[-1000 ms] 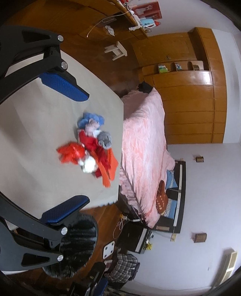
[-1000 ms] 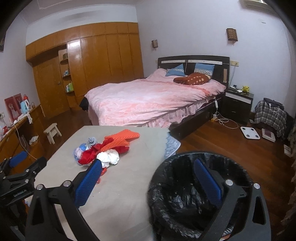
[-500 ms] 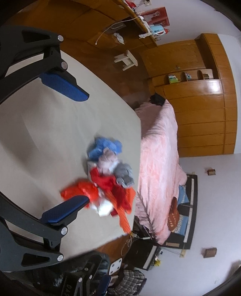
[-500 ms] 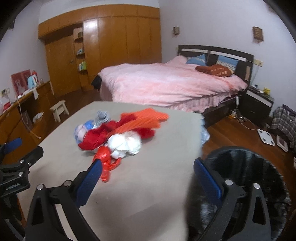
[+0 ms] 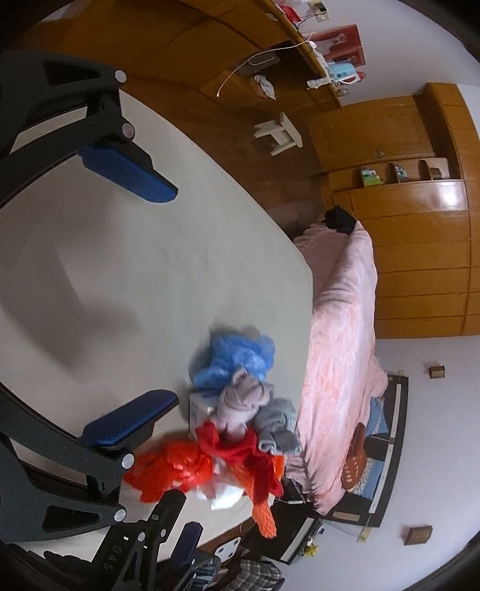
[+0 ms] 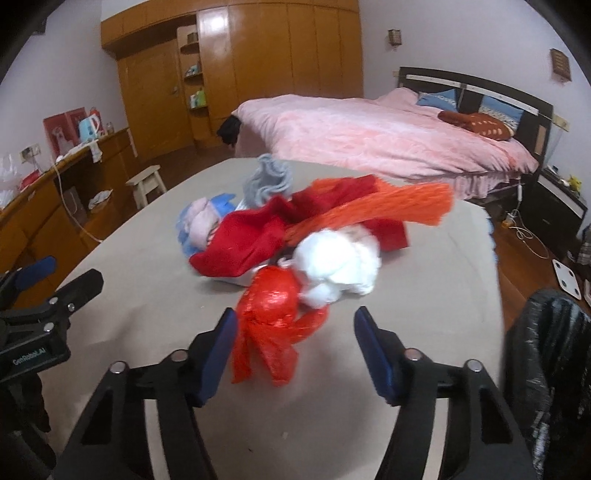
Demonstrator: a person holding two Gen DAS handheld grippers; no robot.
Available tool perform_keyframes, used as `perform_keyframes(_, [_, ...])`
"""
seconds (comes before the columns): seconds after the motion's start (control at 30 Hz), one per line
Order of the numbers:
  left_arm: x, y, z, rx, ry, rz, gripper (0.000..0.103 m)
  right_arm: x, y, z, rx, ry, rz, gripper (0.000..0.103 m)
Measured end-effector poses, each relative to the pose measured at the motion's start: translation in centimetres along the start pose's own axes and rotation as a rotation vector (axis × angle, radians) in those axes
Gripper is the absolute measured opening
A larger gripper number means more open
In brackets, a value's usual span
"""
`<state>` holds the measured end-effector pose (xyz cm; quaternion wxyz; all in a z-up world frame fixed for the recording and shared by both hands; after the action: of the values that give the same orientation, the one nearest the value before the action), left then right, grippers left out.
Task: Collect trash
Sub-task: 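Reach the right gripper to the red mesh bag and grasp it, then carry the red mesh bag over the trash bin and release it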
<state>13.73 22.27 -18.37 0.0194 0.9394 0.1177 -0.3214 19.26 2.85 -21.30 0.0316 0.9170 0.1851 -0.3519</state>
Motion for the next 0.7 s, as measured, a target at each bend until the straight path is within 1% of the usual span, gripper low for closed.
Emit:
perform_keyframes(0.07, [0.4,-0.4,0.1,-0.002,-0.009,-0.006,0.098,0.7,-0.5,0.0,-0.010,-0.010,-0.006,0.060])
perform_keyframes(0.2, [0.9,-0.8,0.4,-0.007,-0.024,-0.011,0.098,2.0,-1.1,0.1,-0.017,-0.044,-0.021,0.050])
perform_keyframes(0.37, [1.4,-0.7,0.4,-0.013,-0.033,-0.011,0.098,3.4,-2.2,0.6,-0.043,-0.091,-0.043,0.050])
perform_keyframes(0.43, [1.6,-0.7,0.3,-0.017,-0.037,-0.007,0.098,4.0,-2.2,0.8,-0.045,-0.124,-0.045,0.043])
perform_keyframes(0.47, [1.6,-0.5,0.3,-0.017,-0.038,-0.006,0.098,4.1,-2.1,0.8,-0.039,-0.131,-0.054,0.035])
perform_keyframes(0.5, [1.6,-0.5,0.3,-0.016,-0.037,-0.006,0.098,4.2,-1.9,0.8,-0.030,-0.135,-0.060,0.029])
perform_keyframes(0.7, [1.2,0.3,0.1,-0.008,-0.029,0.014,0.098,1.9,-0.8,0.9,-0.039,-0.106,-0.083,0.028])
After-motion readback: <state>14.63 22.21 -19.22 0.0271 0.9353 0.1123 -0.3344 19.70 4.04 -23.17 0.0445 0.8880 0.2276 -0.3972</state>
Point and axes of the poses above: each gripper's, at about its wrist camera, not at the fingertips, and x roughly the way its jaws point, y to its right, z to its underside, the point moved 2 cm from there along x, roughly the way its jaws point, and after that the axes turned 1 degree about z, right-handed, at the moved point
